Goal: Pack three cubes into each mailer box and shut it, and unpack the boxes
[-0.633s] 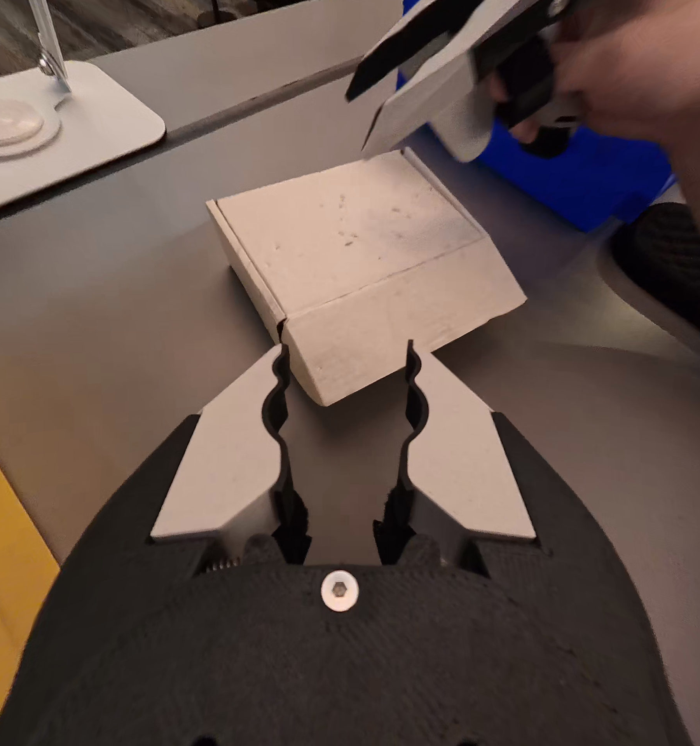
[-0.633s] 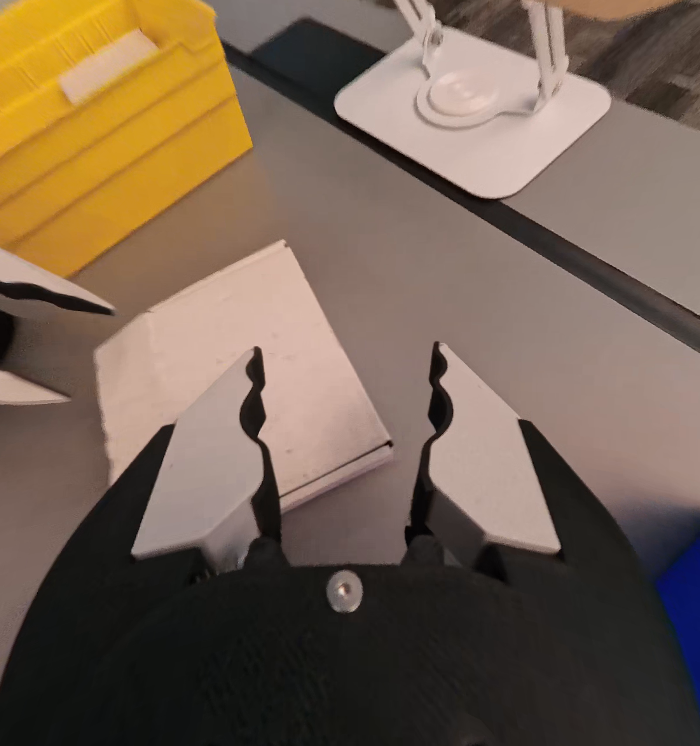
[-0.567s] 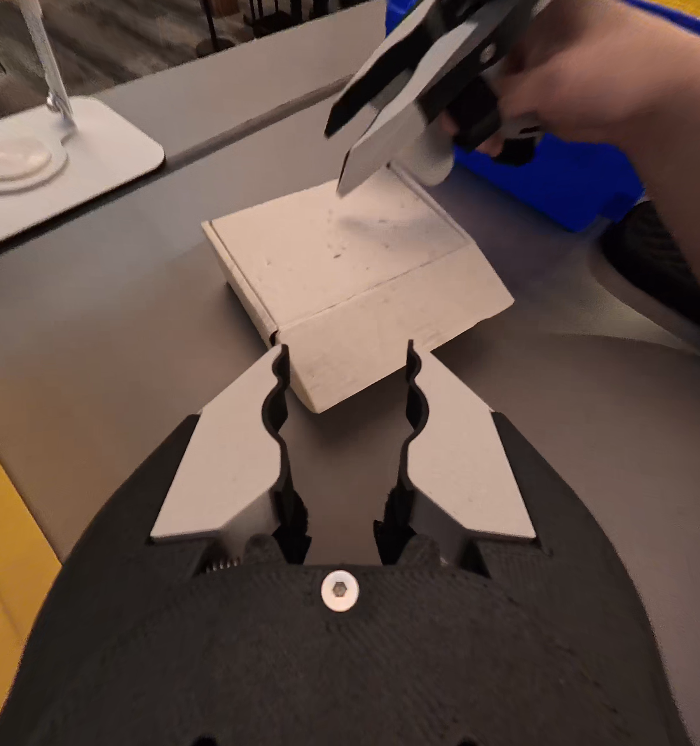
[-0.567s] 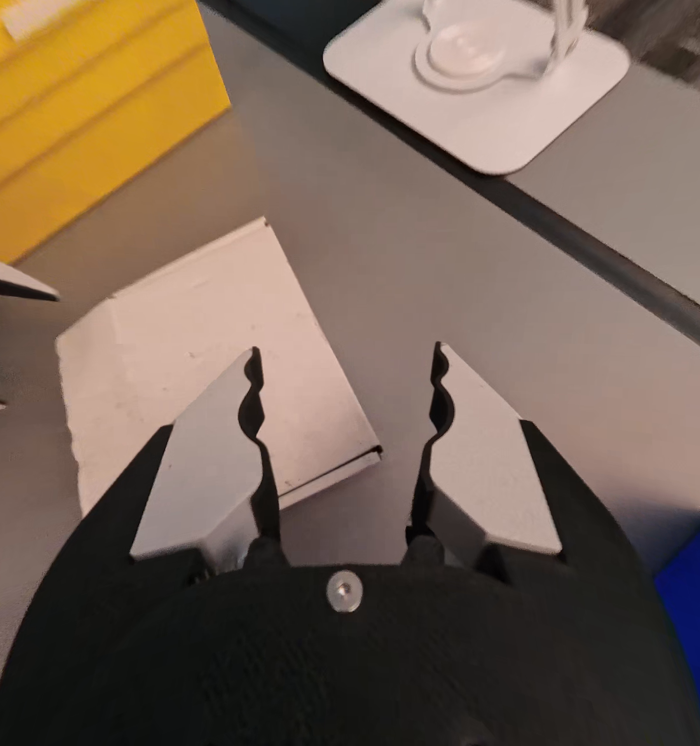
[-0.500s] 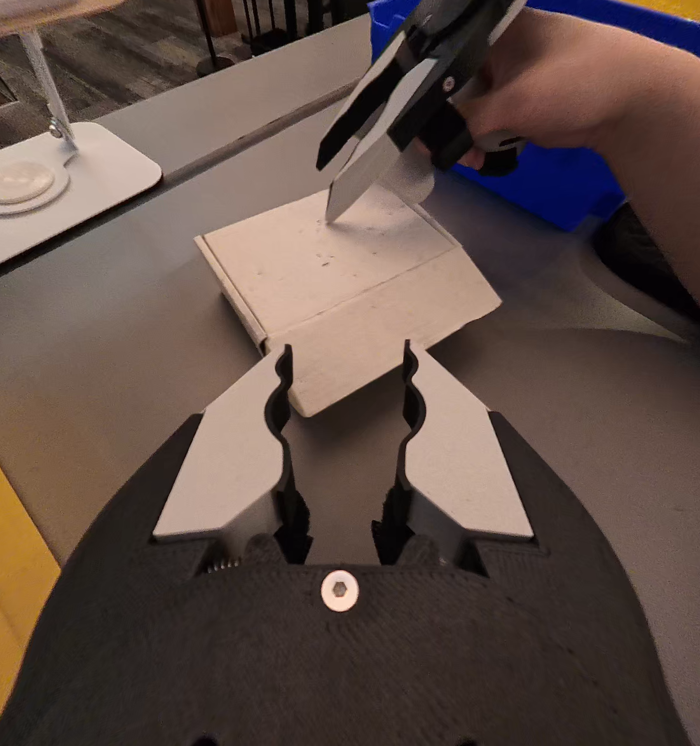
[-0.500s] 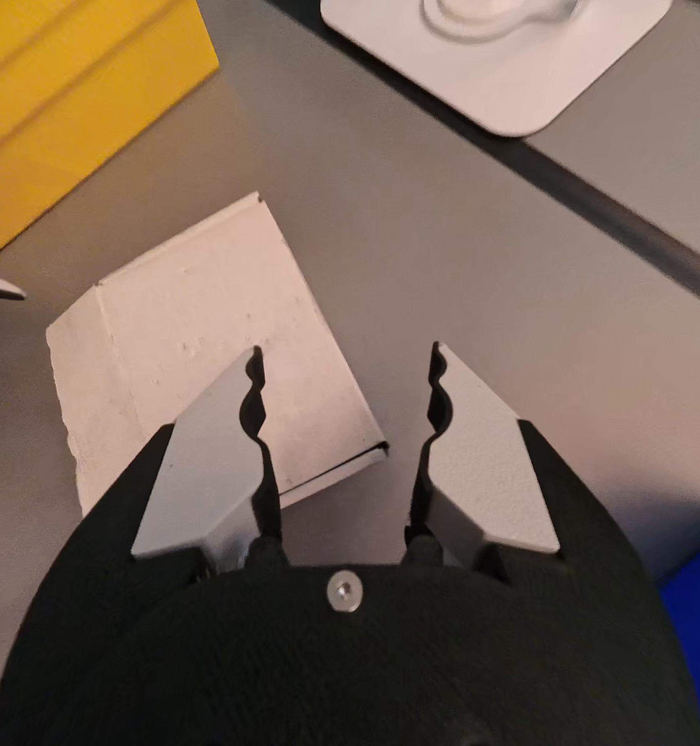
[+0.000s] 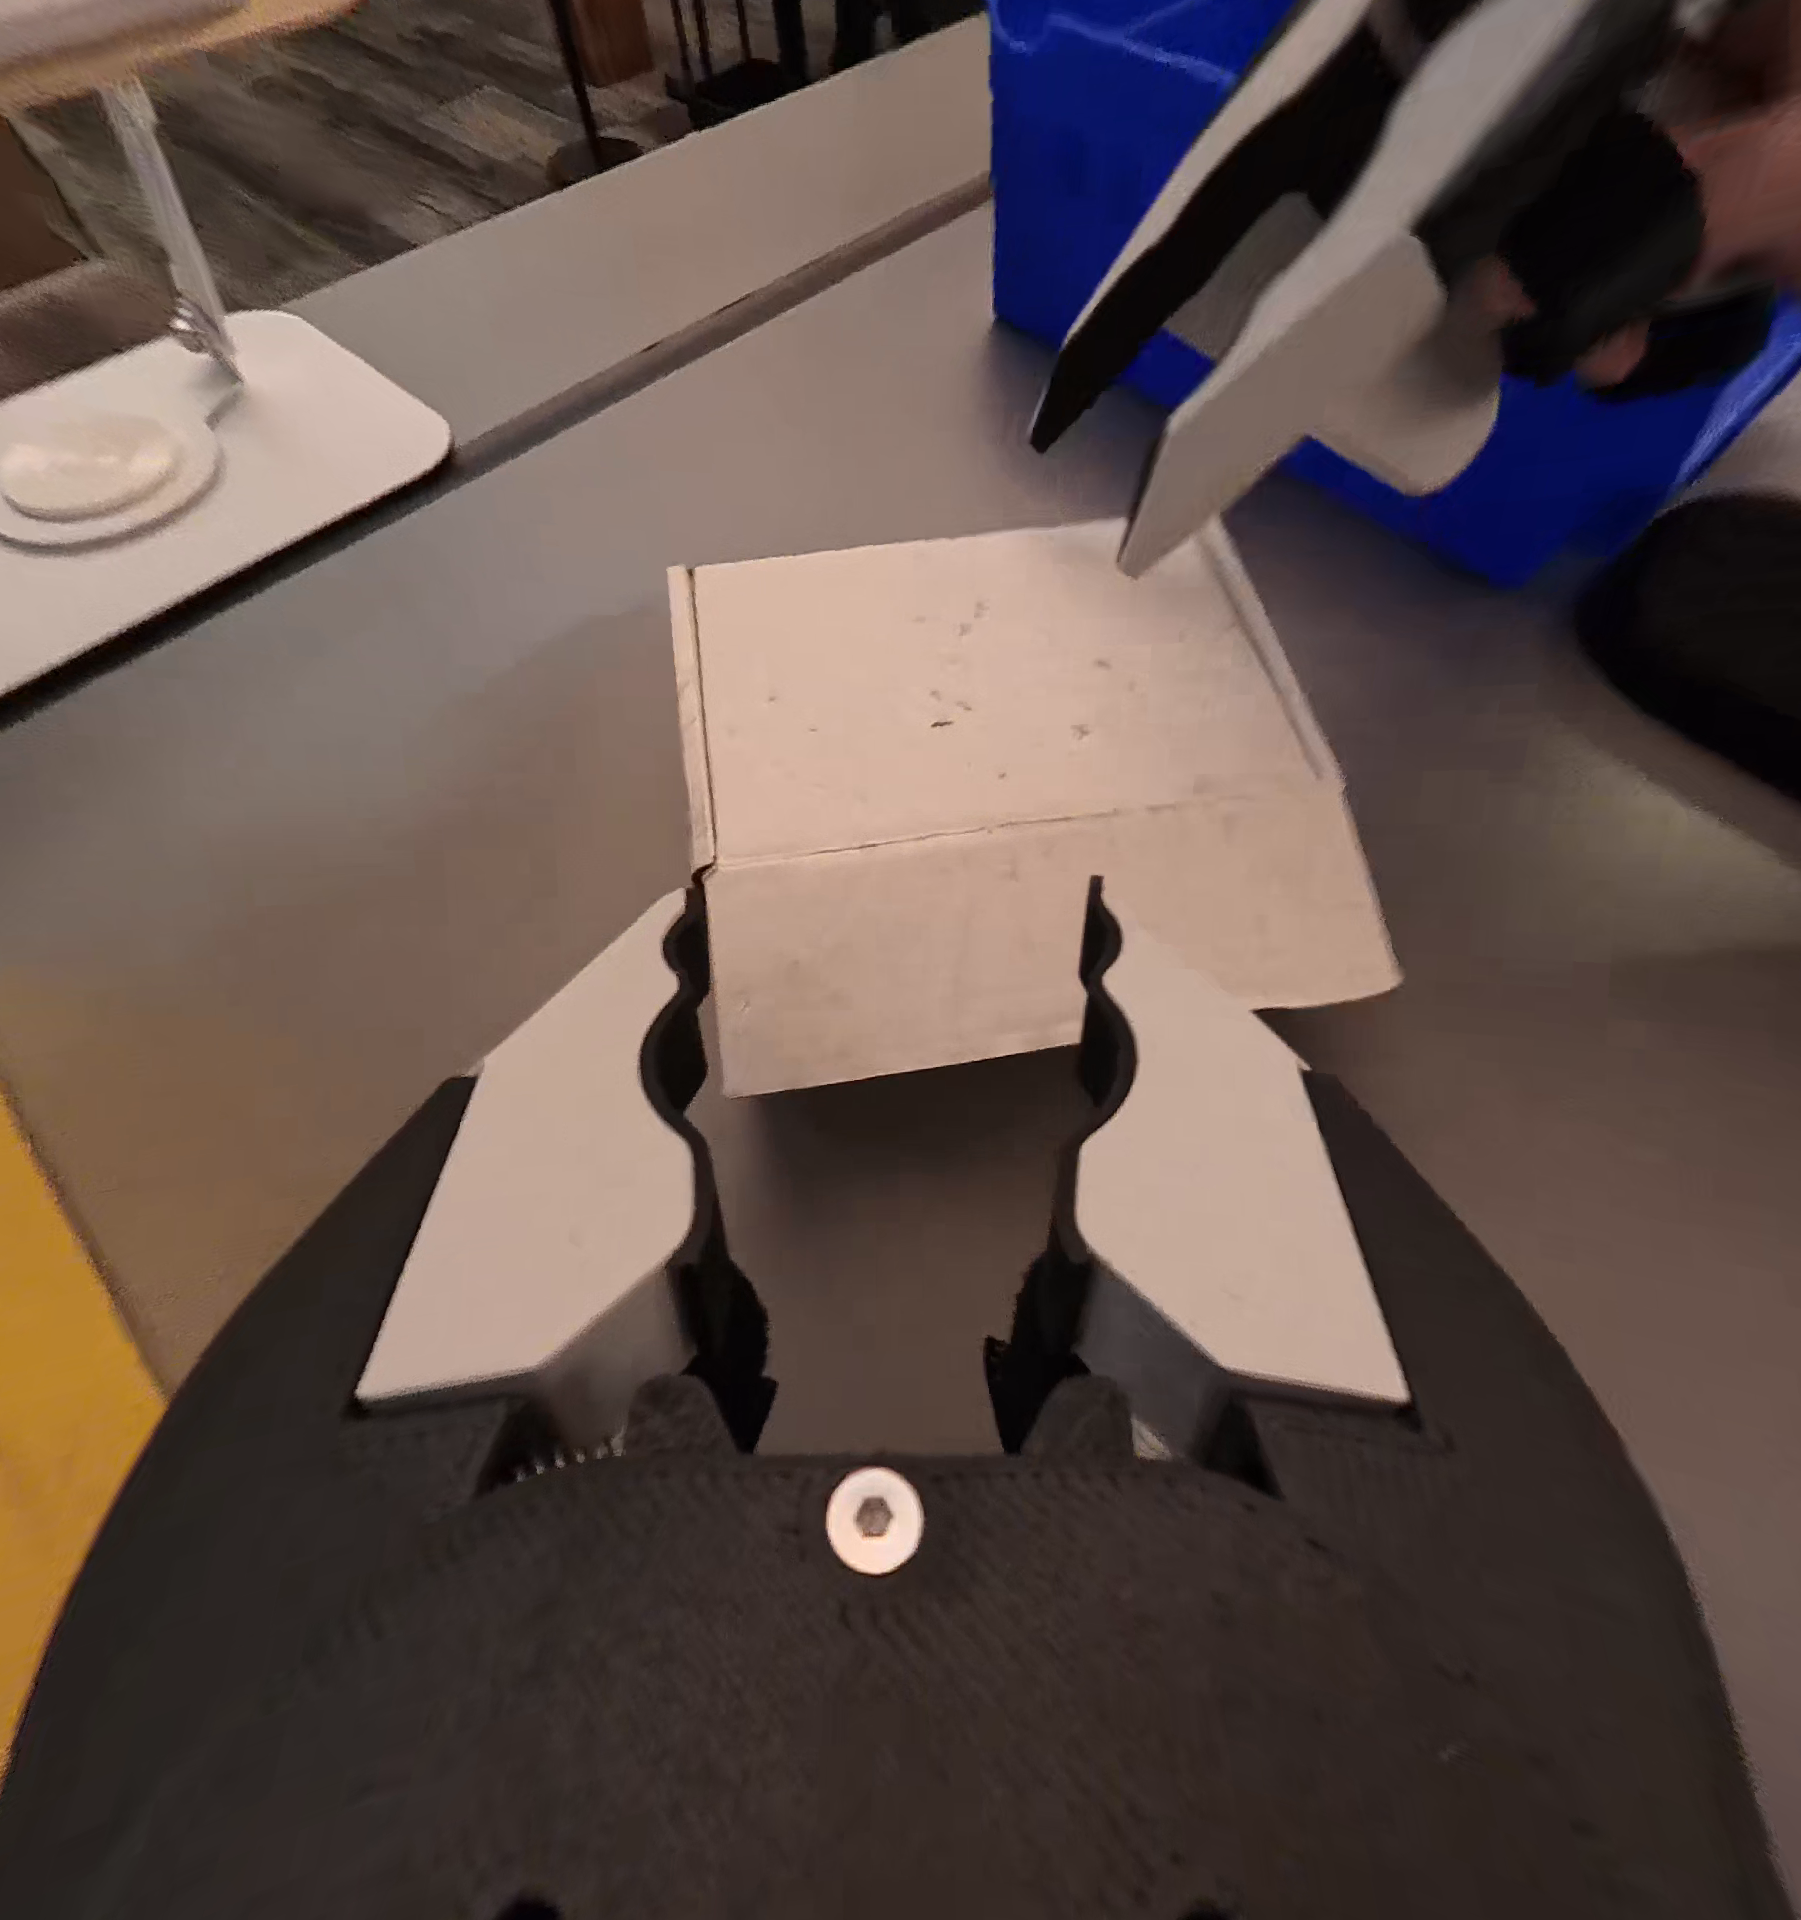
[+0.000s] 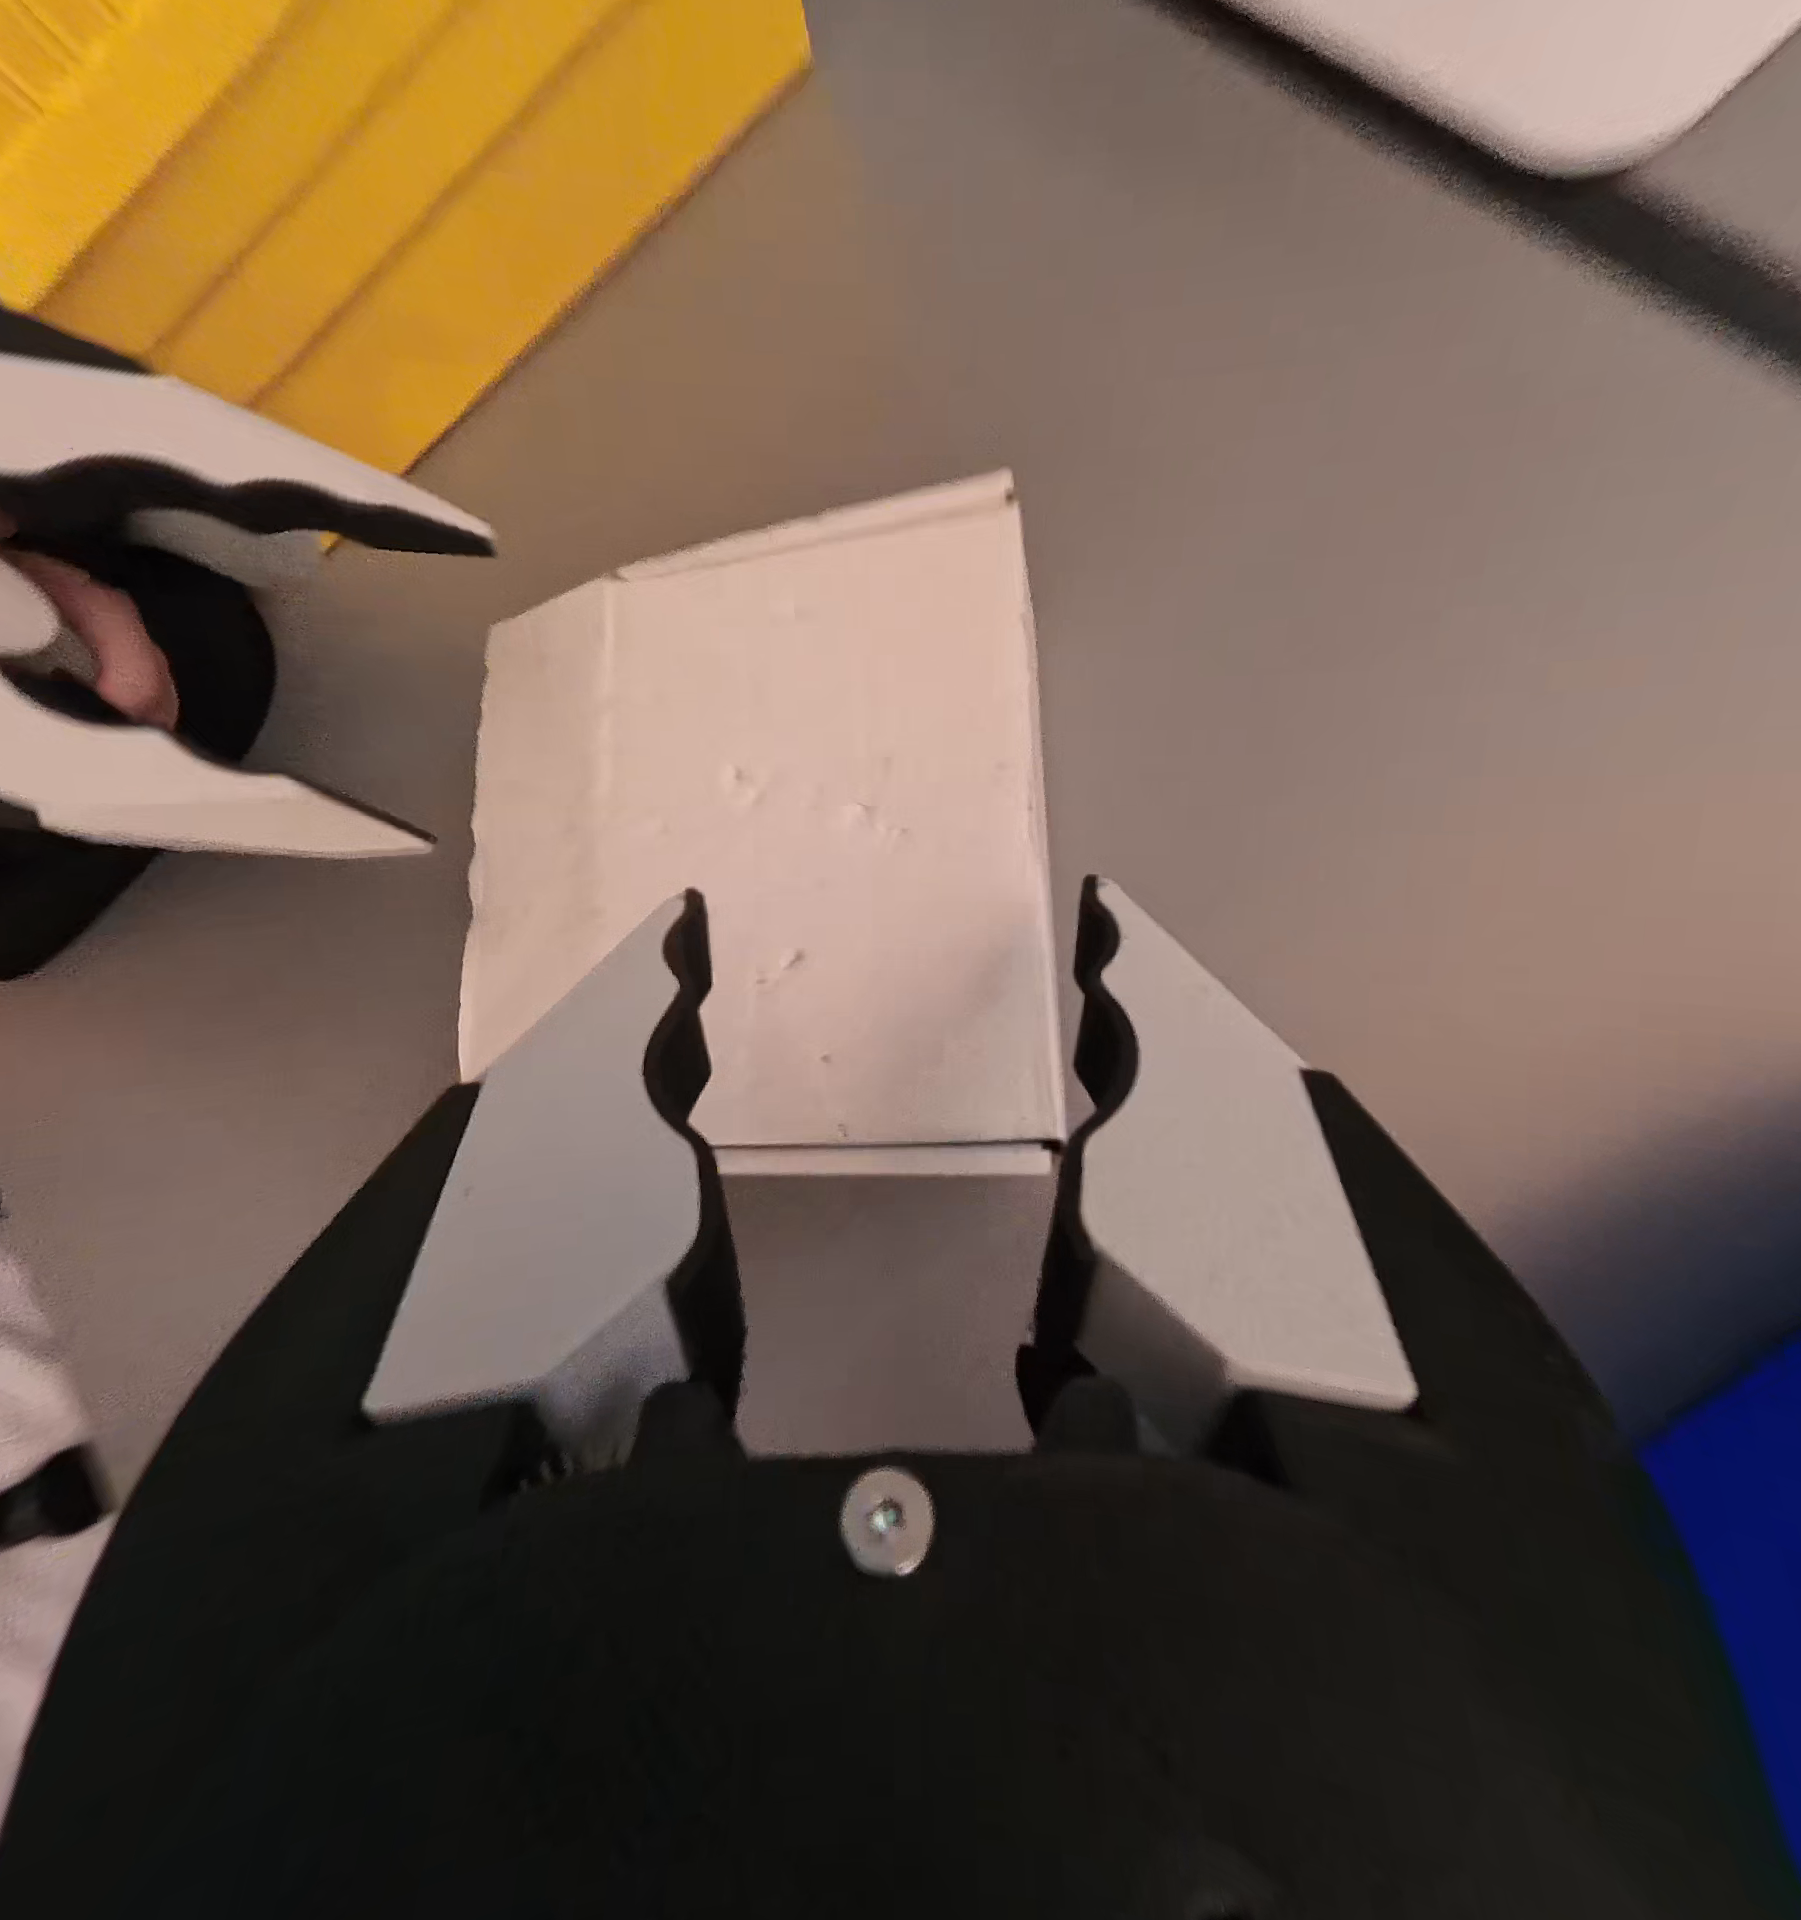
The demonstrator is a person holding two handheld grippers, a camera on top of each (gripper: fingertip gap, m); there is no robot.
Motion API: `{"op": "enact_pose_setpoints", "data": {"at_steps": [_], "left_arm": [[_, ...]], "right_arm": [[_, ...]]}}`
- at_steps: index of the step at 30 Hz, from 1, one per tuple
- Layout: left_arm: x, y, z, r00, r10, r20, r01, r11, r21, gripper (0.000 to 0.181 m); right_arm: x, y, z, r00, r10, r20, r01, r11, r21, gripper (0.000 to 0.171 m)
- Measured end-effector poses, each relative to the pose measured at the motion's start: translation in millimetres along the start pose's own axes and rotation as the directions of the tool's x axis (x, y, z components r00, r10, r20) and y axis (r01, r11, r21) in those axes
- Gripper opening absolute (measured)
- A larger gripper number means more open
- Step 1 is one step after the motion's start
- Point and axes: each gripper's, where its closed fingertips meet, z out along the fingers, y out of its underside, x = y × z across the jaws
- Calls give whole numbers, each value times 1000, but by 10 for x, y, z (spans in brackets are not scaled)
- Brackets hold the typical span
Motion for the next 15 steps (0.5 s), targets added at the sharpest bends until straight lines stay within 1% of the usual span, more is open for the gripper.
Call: {"op": "enact_pose_setpoints", "data": {"at_steps": [2, 4, 5, 6, 8, 9, 10, 12, 13, 15], "left_arm": [[-17, -60, -13, 996, -73, -60, 76, 996, 43, 84], [-30, -93, -26, 985, -126, -115, 133, 989, 60, 91], [-31, -94, -24, 979, -147, -139, 156, 986, 56, 95], [-36, -94, -19, 974, -163, -155, 173, 983, 53, 96], [-41, -91, -4, 966, -188, -175, 199, 979, 49, 97], [-44, -84, 8, 964, -197, -179, 208, 977, 45, 97], [-46, -74, 23, 963, -202, -181, 213, 976, 40, 97], [-63, -42, 64, 961, -214, -176, 222, 975, 24, 99], [-69, -34, 82, 958, -222, -179, 229, 973, 18, 99], [-87, -12, 109, 951, -245, -188, 250, 968, 2, 99]], "right_arm": [[-161, -88, -218, 986, -136, -98, 151, 975, 164, 70], [-446, -50, -413, 932, -296, -209, 348, 890, 295, 74], [-582, 25, -470, 888, -372, -272, 448, 834, 322, 74], [-666, 127, -494, 826, -442, -350, 547, 778, 308, 74], [-691, 353, -456, 676, -549, -492, 700, 687, 196, 70], [-715, 436, -401, 622, -584, -522, 745, 647, 162, 70], [-732, 495, -340, 587, -607, -536, 771, 622, 139, 70], [-672, 575, -219, 543, -641, -543, 789, 611, 66, 70], [-615, 597, -173, 540, -645, -541, 780, 624, 34, 70], [-602, 606, -107, 574, -635, -517, 760, 649, 46, 70]]}}
